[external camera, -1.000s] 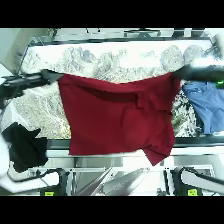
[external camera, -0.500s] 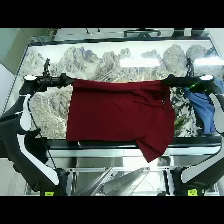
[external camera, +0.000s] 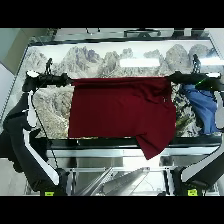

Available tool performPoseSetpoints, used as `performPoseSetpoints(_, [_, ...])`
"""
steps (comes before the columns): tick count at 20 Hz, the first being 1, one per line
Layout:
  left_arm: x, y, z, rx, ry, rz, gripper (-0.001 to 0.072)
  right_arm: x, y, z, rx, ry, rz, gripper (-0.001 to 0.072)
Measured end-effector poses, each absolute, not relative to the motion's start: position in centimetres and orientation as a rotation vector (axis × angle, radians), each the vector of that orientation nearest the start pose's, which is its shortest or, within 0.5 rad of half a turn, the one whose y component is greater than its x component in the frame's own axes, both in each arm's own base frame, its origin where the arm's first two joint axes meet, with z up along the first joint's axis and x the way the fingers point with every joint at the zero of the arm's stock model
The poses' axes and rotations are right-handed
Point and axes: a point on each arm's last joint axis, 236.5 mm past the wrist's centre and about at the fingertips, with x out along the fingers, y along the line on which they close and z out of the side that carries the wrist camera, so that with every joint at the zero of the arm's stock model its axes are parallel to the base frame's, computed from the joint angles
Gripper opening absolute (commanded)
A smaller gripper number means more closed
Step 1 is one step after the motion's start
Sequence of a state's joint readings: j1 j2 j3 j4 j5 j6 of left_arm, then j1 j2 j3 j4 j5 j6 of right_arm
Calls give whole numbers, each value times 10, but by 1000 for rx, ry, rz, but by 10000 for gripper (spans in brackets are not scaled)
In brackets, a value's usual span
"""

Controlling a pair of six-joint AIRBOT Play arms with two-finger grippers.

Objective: Fold the shirts.

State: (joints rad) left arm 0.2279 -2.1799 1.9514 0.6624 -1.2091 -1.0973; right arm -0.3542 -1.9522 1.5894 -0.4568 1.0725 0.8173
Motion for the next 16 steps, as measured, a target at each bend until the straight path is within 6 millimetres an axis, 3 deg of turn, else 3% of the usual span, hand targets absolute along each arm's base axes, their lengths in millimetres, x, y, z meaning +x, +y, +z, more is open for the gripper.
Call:
performPoseSetpoints(7, [559,-53,-101,-586,1188,-556,4,538,-4,-55,581,971,549,18])
performPoseSetpoints(8, [557,-56,-105,-580,1195,-560,8,536,-4,-58,578,981,549,53])
performPoseSetpoints(9, [556,-58,-107,-572,1198,-565,76,534,-4,-61,577,991,550,259])
performPoseSetpoints(10, [555,-59,-108,-564,1198,-571,223,532,-4,-64,578,1001,550,316])
performPoseSetpoints(13, [556,-56,-98,-534,1192,-593,221,525,-7,-69,580,1043,533,323])
performPoseSetpoints(16, [556,-38,-73,-477,1208,-581,221,516,-23,-62,538,1084,472,323])
